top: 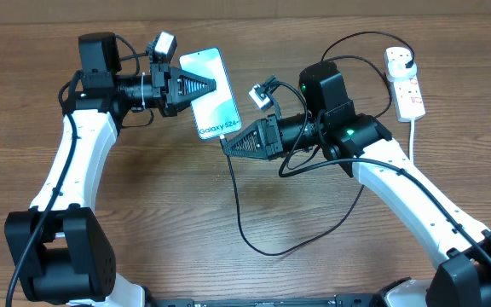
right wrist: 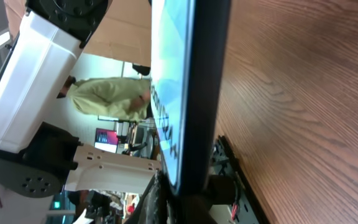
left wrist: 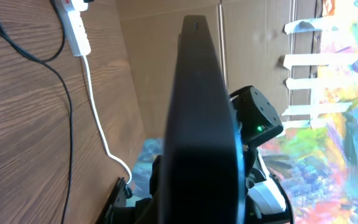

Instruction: Plug charger to phone and switch on socket

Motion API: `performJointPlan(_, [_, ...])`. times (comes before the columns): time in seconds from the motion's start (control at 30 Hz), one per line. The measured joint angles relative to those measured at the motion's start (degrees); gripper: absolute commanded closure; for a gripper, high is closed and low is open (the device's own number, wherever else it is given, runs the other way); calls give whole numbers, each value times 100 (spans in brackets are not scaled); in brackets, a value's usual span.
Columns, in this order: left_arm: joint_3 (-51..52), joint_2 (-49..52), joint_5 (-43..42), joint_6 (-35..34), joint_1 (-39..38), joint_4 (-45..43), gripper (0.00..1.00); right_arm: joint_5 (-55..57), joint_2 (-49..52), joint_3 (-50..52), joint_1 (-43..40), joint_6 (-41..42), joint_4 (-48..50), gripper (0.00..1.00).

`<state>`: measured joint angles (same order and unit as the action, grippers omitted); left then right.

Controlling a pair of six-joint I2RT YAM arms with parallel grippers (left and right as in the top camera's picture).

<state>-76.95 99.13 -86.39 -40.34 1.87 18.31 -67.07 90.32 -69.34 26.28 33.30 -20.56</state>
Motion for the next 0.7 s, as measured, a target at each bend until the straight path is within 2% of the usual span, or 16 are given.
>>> performJointPlan(0.7, [0, 2, -22, -2, 0, -17, 96, 4, 0, 0, 7, 177, 260, 96])
